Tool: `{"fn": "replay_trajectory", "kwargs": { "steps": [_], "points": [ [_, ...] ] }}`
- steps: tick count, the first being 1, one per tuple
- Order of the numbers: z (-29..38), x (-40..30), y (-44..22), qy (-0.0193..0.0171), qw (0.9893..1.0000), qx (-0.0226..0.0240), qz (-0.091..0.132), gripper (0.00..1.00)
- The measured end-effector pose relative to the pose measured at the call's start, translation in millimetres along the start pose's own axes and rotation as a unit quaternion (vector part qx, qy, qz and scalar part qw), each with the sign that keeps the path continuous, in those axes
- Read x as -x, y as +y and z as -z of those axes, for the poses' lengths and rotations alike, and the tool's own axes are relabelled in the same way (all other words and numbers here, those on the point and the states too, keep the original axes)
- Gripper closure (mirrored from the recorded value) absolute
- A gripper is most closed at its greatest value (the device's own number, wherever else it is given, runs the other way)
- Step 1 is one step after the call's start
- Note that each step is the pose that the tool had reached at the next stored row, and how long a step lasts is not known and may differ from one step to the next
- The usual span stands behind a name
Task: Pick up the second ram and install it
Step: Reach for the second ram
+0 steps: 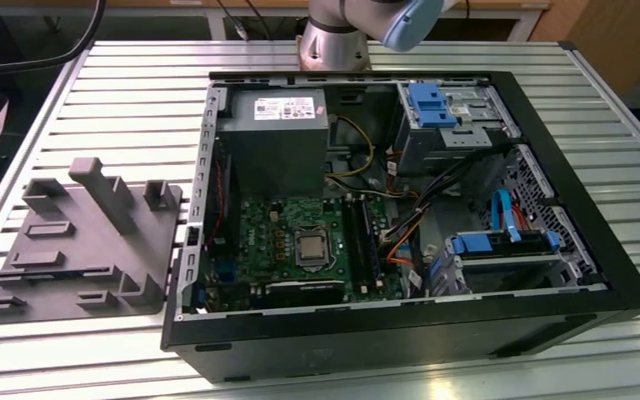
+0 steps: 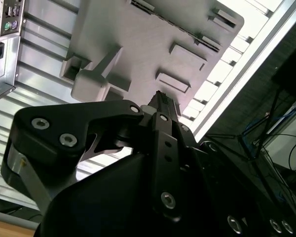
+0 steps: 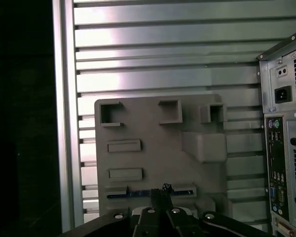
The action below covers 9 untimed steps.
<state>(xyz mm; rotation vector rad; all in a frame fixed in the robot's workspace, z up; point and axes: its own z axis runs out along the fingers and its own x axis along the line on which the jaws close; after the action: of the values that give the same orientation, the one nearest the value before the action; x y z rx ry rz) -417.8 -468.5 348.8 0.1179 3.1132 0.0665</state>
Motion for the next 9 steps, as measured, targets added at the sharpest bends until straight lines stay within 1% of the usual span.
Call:
{"fn": "replay_trajectory", "kwargs": {
  "steps": [9],
  "points": [
    [-3.1, -0.3, -4.1, 0.0000, 1.0000, 0.0000, 0.000, 0.89]
  ]
}}
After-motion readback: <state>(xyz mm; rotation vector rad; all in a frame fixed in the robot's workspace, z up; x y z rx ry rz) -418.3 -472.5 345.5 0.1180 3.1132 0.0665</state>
